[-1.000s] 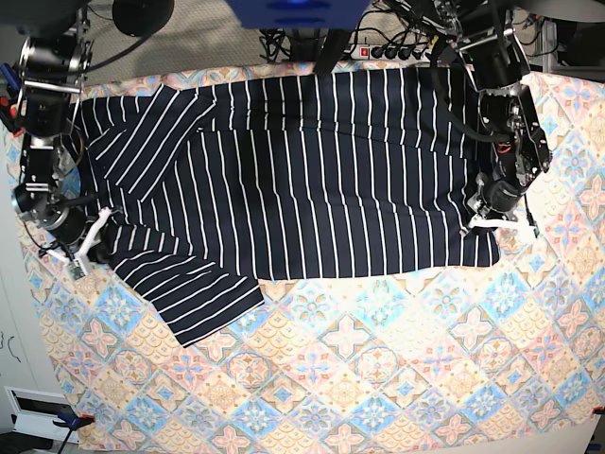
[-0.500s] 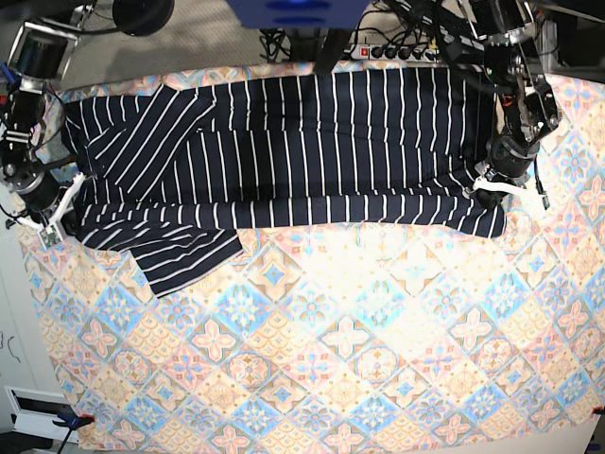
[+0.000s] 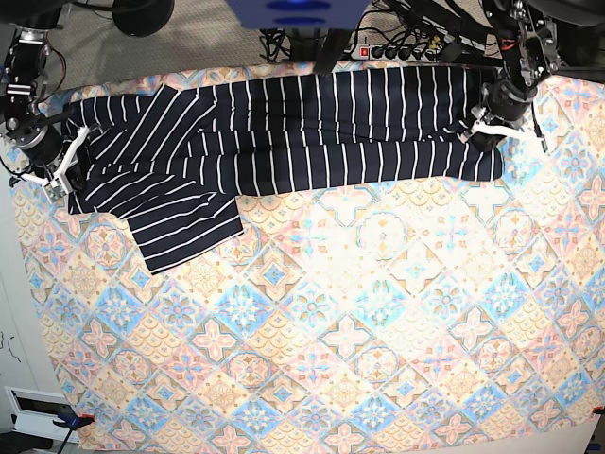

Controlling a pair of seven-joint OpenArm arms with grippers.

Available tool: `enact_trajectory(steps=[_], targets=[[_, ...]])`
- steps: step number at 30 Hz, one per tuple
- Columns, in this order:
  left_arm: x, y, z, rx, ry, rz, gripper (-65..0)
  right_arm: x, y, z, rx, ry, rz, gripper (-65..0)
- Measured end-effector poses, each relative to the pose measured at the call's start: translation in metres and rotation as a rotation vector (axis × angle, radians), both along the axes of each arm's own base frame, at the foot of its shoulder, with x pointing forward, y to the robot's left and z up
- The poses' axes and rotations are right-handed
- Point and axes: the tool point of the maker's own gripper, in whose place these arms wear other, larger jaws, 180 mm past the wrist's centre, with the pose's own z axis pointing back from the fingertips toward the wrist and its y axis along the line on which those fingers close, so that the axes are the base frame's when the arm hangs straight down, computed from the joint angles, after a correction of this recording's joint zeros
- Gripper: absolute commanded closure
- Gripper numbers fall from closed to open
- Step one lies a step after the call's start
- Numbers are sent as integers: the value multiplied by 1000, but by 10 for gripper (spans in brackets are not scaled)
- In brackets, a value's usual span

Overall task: Fold the T-shirt properly
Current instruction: 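Drag the shirt with both grippers toward the robot base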

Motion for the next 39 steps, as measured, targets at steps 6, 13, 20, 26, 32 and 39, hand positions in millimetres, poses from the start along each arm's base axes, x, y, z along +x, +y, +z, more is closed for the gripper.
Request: enact_trajectory(steps=[6, 13, 20, 26, 32, 39], targets=[[-18, 0, -7, 0, 40, 0, 0, -5, 0, -3, 1, 12, 0, -11], [-23, -1, -3, 10, 41, -4, 0, -4, 1, -2, 2, 9, 1, -11], [8, -16, 56, 57, -135, -73, 0, 1, -17, 22, -40, -51, -35, -11], [-27, -20, 35, 33, -16, -63, 0, -17, -16, 15, -43, -12, -31, -11], [-41, -20, 27, 32, 23, -63, 0, -17, -15, 16, -44, -16, -23, -11], [-73, -8, -27, 9, 186, -16, 0, -18, -3, 7, -35, 11, 11, -14]])
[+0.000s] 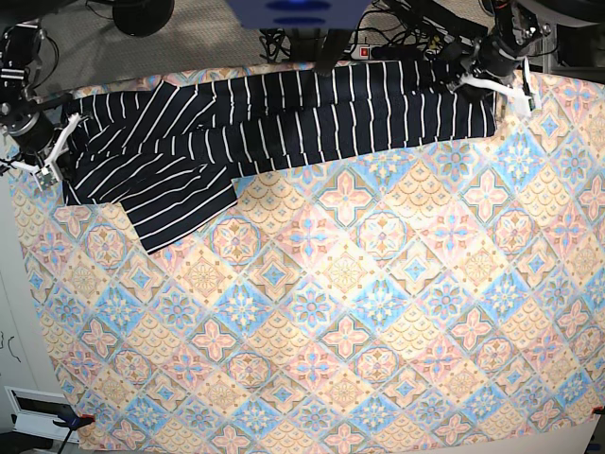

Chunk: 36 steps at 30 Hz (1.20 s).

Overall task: Fold the T-shirt properly
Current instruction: 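Drag the shirt with both grippers toward the robot base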

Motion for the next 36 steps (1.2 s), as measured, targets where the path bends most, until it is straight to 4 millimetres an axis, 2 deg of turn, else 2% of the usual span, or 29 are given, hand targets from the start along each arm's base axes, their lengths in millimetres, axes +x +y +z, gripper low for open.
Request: enact_trajectory(steps=[2, 6, 12, 14, 16, 18, 19, 20, 21, 24, 26, 30, 34, 36], targets=[[-1, 4, -12, 13, 31, 15, 0, -2, 10, -7, 2, 23, 29, -15], [6, 6, -17, 9, 15, 25, 0, -9, 5, -17, -87, 76, 66, -29], [7, 9, -21, 3, 13, 34, 0, -16, -11, -25, -178, 133, 67, -161], [7, 9, -21, 3, 12, 36, 0, -8, -15, -20, -175, 111, 48, -207], [7, 9, -21, 4, 11, 36, 0, 4, -24, -5, -158, 29, -19, -247], [7, 9, -21, 3, 11, 36, 0, 7, -33, 9, -167, -20, -73, -271], [7, 9, -21, 4, 11, 35, 0, 9, -31, 13, -167, -33, -74, -276], [8, 9, -21, 4, 9, 36, 0, 10, -28, 16, -167, -34, -67, -278], [8, 9, -21, 3, 9, 37, 0, 17, -16, 20, -135, -58, -49, -279], [12, 9, -20, 3, 3, 37, 0, 42, 31, 33, -67, -137, 76, -279], [13, 9, -20, 2, 1, 36, 0, 48, 56, 27, -22, -134, 132, -279], [14, 10, -20, 5, -3, 41, 0, 54, 68, 6, -47, -48, 185, -281], [14, 9, -20, 3, -1, 38, 0, 75, 84, -12, 1, -13, 204, -281], [14, 9, -20, 3, -1, 37, 0, 80, 87, -25, 32, 17, 197, -280]])
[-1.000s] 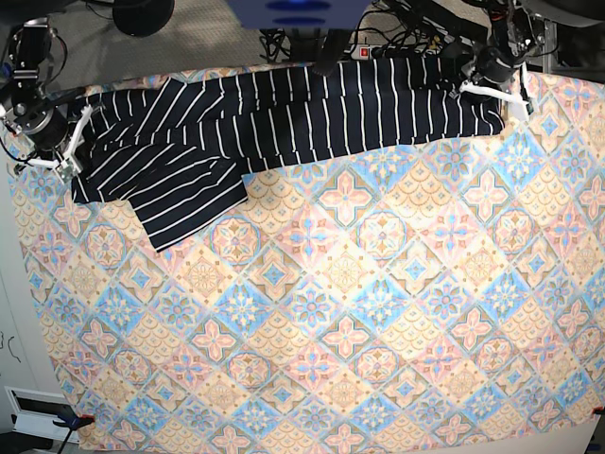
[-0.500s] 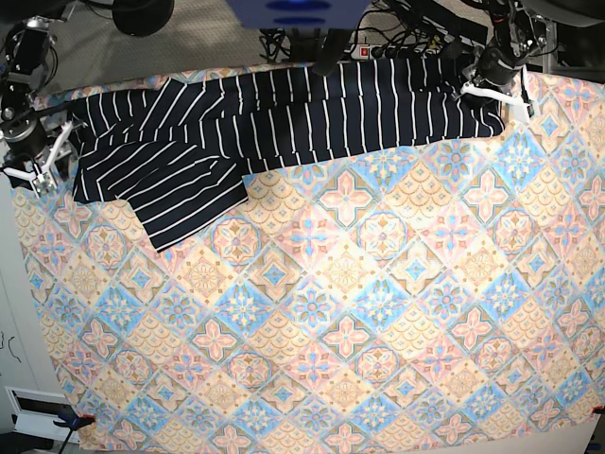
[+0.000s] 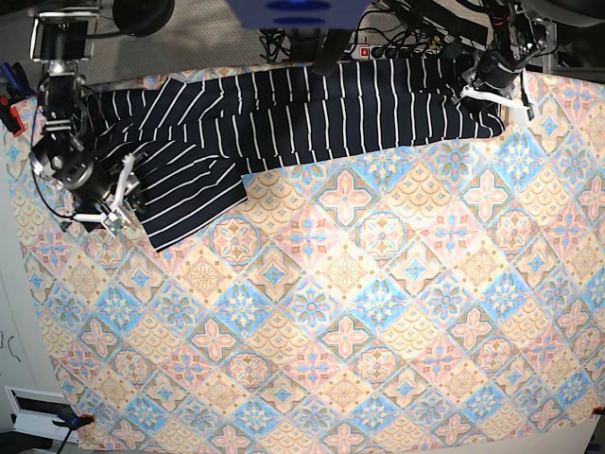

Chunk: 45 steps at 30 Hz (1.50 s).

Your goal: Fold the T-shirt properly

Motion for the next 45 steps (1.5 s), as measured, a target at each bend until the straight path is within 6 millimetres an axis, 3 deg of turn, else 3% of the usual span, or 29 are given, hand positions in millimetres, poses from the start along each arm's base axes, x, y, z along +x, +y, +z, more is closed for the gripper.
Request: enact_trajectory(steps=[5, 10, 14, 21, 24, 28, 33, 37, 41, 45], targets=[[0, 0, 0, 1, 0, 1, 0, 2, -13, -21, -26, 73, -23, -280], [0, 0, 0, 0, -1, 1, 0, 13, 4, -31, 36, 77, -1, -279], [0, 0, 0, 0, 0, 1, 0, 10, 0, -49, 50, 131, -19, -279], [0, 1, 0, 2, -1, -1, 0, 23, 7, -60, 142, 126, -28, -269], [0, 1, 0, 2, -1, -1, 0, 22, 9, -63, 169, 125, -31, -184], [0, 1, 0, 2, -1, -1, 0, 21, 15, -63, 183, 129, -17, -9], [0, 1, 0, 2, -1, -1, 0, 23, 17, -55, 116, 119, 18, -5], [2, 0, 1, 0, -4, -1, 0, 7, 8, -41, 50, 100, 25, -5], [7, 1, 1, 2, -8, 1, 0, -10, -12, -11, -43, 50, 7, -5], [8, 1, 2, 1, -10, 0, 0, -26, -12, 20, -103, -4, 18, -5]])
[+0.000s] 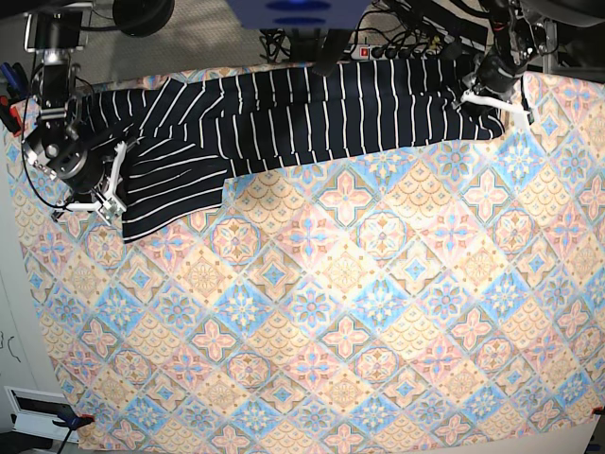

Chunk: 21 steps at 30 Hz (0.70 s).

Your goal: Fold the T-shirt properly

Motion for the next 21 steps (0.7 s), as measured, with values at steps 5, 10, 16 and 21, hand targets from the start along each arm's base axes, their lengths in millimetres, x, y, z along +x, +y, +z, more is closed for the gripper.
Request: enact_trajectory(steps=[5, 10, 16, 21], targets=[[6, 0, 1, 1, -10, 3, 0, -40, -8, 14, -106, 41, 2, -5], [6, 0, 1, 1, -10, 3, 0, -55, -4, 30, -134, 30, 13, -5], [7, 1, 1, 2, -10, 2, 0, -101, -22, 20, -180, 130, -14, -5], [7, 0, 1, 2, -10, 2, 0, -114, -19, 14, -168, 162, -8, -6]])
